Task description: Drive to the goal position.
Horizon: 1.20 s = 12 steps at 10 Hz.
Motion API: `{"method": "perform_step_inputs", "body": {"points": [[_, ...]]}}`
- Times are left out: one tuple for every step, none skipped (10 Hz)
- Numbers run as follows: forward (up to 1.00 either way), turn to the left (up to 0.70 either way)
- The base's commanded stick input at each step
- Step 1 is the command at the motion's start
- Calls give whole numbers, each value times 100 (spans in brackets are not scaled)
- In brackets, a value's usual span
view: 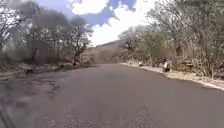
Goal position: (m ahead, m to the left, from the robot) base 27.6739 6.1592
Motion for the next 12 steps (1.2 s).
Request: {"method": "perform_step_inputs", "body": {"points": [[70, 0], [70, 0], [70, 0], [70, 0], [70, 0], [70, 0], [70, 0], [70, 0], [70, 0], [70, 0], [70, 0], [70, 0]]}}
